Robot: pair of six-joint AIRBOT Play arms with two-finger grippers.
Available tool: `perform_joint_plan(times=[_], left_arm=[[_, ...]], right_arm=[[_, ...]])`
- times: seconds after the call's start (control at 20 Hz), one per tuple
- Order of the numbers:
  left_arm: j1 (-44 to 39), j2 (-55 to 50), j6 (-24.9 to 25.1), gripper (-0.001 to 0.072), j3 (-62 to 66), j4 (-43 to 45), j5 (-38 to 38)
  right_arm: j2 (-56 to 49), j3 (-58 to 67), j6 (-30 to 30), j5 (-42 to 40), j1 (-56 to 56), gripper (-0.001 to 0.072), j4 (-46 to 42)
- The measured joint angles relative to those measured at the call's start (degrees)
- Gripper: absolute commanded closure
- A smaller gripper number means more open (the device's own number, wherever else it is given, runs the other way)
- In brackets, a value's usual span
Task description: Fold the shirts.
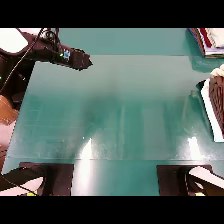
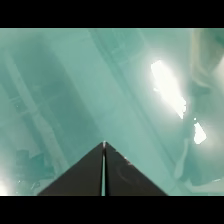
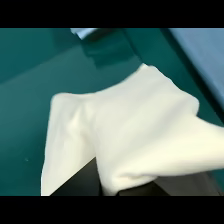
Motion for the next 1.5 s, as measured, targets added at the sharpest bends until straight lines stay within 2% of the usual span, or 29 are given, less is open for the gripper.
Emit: perform_joint_plan(times=[0.2, 0.55, 0.6, 0.7, 0.75, 0.95, 1.15, 1.3, 1.45, 1.5], left_arm=[[0.0, 0.0, 0.0, 0.0681, 0.0, 0.0, 0.0], [0.0, 0.0, 0.0, 0.0681, 0.0, 0.0, -0.1], [0.0, 0.0, 0.0, 0.0681, 0.0, 0.0, -0.2], [0.0, 0.0, 0.0, 0.0682, 0.0, 0.0, -0.2], [0.0, 0.0, 0.0, 0.0682, 0.0, 0.0, -0.2], [0.0, 0.0, 0.0, 0.0681, 0.0, 0.0, -0.1], [0.0, 0.0, 0.0, 0.0681, 0.0, 0.0, 0.0], [0.0, 0.0, 0.0, 0.0681, 0.0, 0.0, 0.0], [0.0, 0.0, 0.0, 0.0681, 0.0, 0.4, 0.0], [0.0, 0.0, 0.0, 0.0681, 0.0, 0.4, 0.0]], right_arm=[[3.4, -10.1, 0.0, 1.3, -3.5, 0.0694, -8.3], [4.7, -22.8, 0.0, 0.2, -7.1, 0.069, -13.7], [4.8, -23.6, 0.0, -0.4, -7.3, 0.0582, -14.3], [4.8, -24.7, 0.0, -1.5, -7.5, 0.0124, -16.3], [4.8, -25.0, 0.0, -2.5, -7.6, 0.0062, -16.7], [4.8, -23.5, 0.3, -3.8, -7.5, 0.0063, -16.4], [4.9, -17.6, 0.9, -4.5, -4.2, 0.0064, -7.0], [4.9, -13.7, 0.9, -4.6, 3.5, 0.0063, 2.5], [4.9, -11.3, 1.0, -5.6, 15.7, 0.0065, 8.3], [4.9, -11.0, 1.0, -6.3, 19.9, 0.0093, 9.2]])
